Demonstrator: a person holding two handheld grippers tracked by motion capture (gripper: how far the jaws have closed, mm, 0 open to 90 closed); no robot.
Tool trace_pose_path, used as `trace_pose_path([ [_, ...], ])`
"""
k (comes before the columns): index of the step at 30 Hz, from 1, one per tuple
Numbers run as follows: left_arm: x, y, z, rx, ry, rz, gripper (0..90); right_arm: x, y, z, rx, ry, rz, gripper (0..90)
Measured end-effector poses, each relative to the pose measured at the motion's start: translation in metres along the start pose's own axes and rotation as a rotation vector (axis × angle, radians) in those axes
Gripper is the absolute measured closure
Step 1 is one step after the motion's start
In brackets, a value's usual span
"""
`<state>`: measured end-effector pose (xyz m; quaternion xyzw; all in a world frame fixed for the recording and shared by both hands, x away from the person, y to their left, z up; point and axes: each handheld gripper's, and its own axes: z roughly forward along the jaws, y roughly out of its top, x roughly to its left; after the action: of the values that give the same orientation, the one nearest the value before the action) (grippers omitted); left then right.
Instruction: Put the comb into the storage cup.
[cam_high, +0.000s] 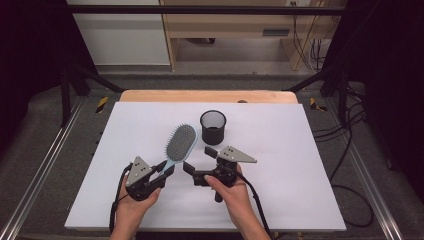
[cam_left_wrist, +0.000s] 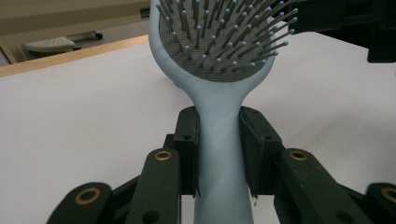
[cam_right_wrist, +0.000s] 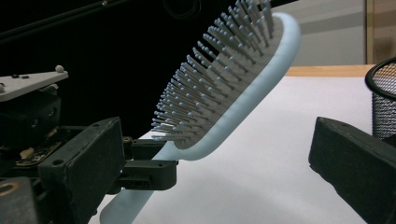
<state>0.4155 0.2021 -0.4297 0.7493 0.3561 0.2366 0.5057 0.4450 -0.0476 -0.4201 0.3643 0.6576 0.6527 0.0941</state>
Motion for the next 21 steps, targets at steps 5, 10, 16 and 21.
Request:
trace_pose_path([
  [5, -0.004, 0.000, 0.001, -0.005, -0.009, 0.006, 69.3, -0.001, 0.000, 0.005, 0.000, 0.000, 0.026, 4.0],
  [10, -0.008, 0.001, 0.002, -0.002, -0.018, 0.025, 69.3, -0.003, 0.001, 0.008, -0.007, 0.007, 0.062, 4.3],
  [16, -0.013, 0.002, 0.003, -0.006, -0.033, 0.031, 69.3, -0.004, 0.002, 0.012, -0.013, 0.027, 0.105, 5.9],
  [21, -0.018, 0.002, 0.004, -0.021, -0.048, 0.036, 69.3, -0.006, 0.004, 0.013, -0.009, 0.036, 0.130, 9.3],
])
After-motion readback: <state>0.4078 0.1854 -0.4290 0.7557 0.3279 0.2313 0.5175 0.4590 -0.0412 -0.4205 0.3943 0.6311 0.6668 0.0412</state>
